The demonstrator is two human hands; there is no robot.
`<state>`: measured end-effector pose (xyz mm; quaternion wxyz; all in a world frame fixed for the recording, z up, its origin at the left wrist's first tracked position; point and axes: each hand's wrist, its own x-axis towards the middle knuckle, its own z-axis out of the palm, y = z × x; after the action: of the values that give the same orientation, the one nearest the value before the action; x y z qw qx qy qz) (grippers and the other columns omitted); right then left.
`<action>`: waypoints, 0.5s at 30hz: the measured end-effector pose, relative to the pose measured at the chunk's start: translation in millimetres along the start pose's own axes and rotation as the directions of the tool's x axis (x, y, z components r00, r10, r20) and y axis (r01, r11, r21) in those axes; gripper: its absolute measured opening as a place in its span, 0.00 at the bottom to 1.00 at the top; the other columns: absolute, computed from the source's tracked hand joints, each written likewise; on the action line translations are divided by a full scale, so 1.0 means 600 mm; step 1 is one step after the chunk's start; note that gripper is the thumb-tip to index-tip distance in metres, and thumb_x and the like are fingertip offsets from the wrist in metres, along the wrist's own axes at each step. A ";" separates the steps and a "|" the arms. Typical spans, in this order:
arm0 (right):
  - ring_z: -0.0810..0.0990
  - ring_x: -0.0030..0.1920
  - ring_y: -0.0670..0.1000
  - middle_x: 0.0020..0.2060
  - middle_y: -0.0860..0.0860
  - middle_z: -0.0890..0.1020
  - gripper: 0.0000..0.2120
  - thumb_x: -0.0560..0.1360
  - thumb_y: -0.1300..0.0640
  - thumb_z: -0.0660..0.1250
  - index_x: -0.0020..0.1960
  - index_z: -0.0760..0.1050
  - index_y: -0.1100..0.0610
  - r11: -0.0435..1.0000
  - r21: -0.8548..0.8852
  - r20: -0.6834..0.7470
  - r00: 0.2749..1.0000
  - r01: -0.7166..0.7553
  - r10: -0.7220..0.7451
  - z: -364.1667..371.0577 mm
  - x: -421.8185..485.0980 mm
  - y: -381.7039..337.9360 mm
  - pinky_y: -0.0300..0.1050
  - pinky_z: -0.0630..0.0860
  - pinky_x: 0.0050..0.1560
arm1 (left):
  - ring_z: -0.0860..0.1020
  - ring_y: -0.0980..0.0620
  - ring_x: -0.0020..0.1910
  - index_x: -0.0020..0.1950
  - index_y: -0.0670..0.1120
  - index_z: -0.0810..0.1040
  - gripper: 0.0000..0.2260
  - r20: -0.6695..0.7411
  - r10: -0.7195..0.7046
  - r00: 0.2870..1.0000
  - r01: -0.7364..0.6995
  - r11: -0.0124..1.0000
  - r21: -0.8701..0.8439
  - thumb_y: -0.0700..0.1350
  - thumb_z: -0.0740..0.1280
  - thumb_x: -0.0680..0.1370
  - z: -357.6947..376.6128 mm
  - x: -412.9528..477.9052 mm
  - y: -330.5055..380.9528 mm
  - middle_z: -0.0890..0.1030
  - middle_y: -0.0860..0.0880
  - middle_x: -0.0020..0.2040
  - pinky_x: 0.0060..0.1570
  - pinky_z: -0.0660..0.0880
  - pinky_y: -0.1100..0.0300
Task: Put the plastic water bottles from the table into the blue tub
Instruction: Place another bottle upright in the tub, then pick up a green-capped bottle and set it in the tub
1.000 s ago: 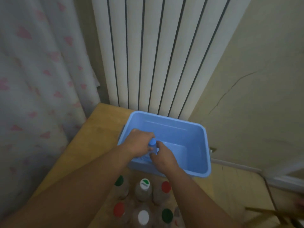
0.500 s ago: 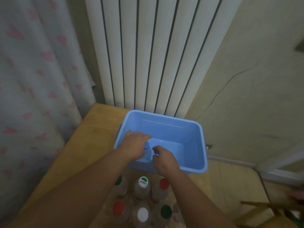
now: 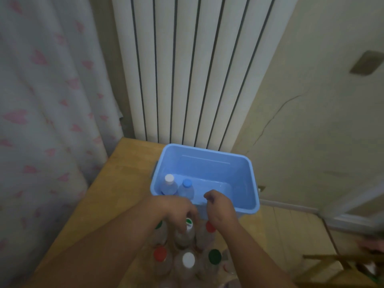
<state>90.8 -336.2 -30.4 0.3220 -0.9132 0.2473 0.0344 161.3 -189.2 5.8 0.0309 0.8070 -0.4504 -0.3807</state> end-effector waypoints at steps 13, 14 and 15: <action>0.76 0.50 0.46 0.55 0.48 0.79 0.22 0.68 0.71 0.62 0.56 0.78 0.52 0.970 0.242 -0.118 0.992 -0.013 0.043 -0.037 -0.106 -0.029 0.40 0.76 0.42 | 0.76 0.49 0.55 0.59 0.53 0.79 0.14 -0.452 -0.049 0.891 0.078 0.996 0.046 0.49 0.69 0.74 -0.026 -0.094 0.041 0.77 0.49 0.56 0.46 0.71 0.57; 0.77 0.51 0.46 0.55 0.46 0.79 0.23 0.66 0.69 0.63 0.55 0.77 0.49 0.956 0.294 -0.103 0.994 0.008 0.023 -0.036 -0.112 -0.034 0.46 0.79 0.46 | 0.75 0.50 0.54 0.59 0.53 0.79 0.13 -0.513 -0.051 0.857 0.082 0.996 0.038 0.50 0.68 0.74 -0.050 -0.116 0.051 0.77 0.51 0.55 0.45 0.69 0.59; 0.78 0.54 0.46 0.55 0.45 0.79 0.24 0.64 0.67 0.64 0.55 0.75 0.46 0.932 0.359 -0.079 0.997 0.046 -0.019 -0.034 -0.118 -0.039 0.51 0.80 0.50 | 0.75 0.52 0.52 0.57 0.52 0.80 0.13 -0.568 -0.050 0.821 0.080 0.996 0.028 0.50 0.68 0.74 -0.077 -0.138 0.062 0.78 0.52 0.52 0.43 0.68 0.60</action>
<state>37.8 -302.6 14.6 0.4753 -0.8432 0.2460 -0.0511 139.5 -162.6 101.6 0.1299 0.8990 -0.4026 -0.1133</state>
